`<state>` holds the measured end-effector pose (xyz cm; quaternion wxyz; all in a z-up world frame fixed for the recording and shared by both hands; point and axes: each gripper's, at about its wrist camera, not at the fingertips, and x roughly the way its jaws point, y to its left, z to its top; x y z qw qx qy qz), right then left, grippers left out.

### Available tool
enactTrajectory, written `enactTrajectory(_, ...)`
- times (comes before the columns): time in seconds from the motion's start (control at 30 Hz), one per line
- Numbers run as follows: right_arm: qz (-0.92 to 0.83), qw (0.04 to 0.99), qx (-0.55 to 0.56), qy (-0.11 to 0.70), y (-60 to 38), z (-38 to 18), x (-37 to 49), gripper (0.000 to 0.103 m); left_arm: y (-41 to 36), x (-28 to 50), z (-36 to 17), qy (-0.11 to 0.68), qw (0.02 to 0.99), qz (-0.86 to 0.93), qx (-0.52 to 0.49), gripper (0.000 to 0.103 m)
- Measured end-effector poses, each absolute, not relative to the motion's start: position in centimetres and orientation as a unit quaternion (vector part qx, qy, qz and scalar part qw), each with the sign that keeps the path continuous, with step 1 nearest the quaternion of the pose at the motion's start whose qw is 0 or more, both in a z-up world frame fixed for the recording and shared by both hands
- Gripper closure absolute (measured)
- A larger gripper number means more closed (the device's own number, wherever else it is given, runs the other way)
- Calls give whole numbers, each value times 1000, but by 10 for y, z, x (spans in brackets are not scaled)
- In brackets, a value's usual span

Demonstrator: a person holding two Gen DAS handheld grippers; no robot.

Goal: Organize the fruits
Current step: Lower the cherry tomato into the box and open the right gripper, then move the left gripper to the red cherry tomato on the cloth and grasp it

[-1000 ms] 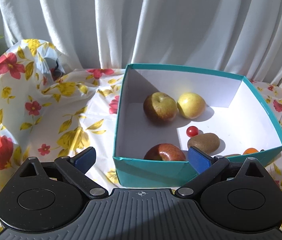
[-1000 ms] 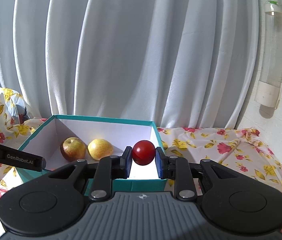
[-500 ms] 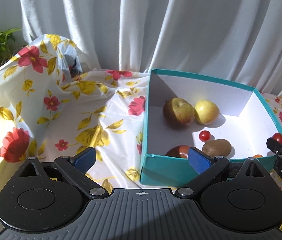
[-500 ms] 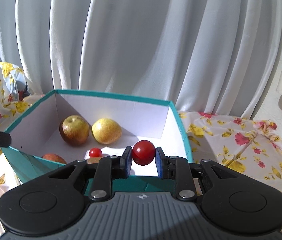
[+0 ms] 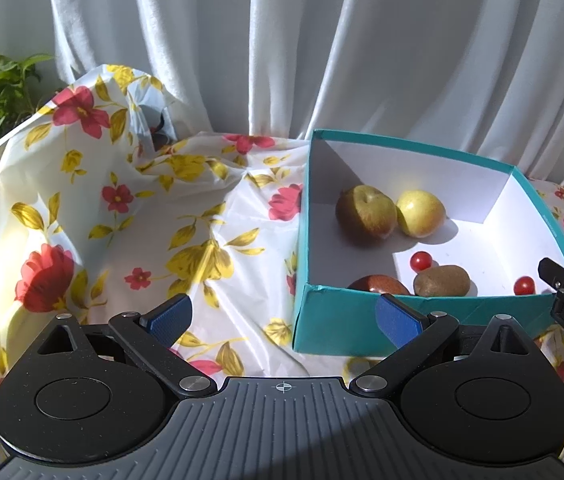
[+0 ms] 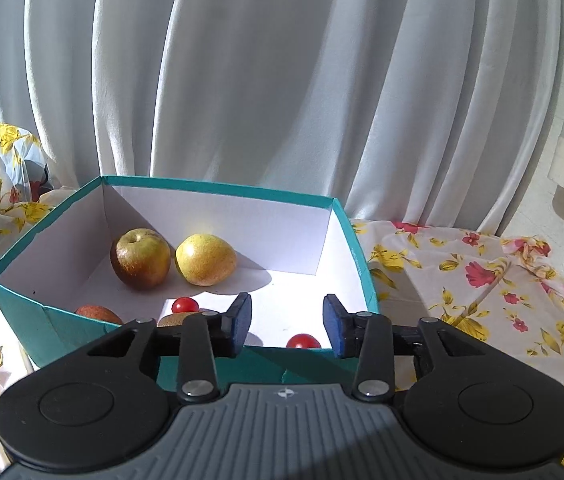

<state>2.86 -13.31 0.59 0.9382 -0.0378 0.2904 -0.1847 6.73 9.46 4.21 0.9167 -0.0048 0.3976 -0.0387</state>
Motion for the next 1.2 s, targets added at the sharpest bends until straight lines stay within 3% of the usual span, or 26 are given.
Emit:
enactTrajectory(0.1, -186, 944, -36, 270, -130, 20, 16, 61, 92, 59, 42, 394, 918, -51, 3, 2)
enactTrajectory(0.17, -188, 949, -35, 250, -126, 31, 4, 45, 89, 51, 42, 387, 920, -65, 9, 2)
enactTrajectory(0.23, -190, 954, -38, 228, -120, 40, -11, 39, 86, 41, 40, 380, 921, -79, 21, 2)
enactTrajectory(0.53, -199, 957, -30, 207, -108, 50, -59, 33, 76, -12, 8, 356, 918, -157, 78, 2)
enactTrajectory(1.0, -198, 956, -21, 217, -97, 39, -92, 32, 63, -60, -39, 349, 893, -248, 139, 3)
enactTrajectory(1.2, -200, 954, -23, 223, -94, 38, -98, 32, 55, -59, -47, 356, 885, -264, 143, 13)
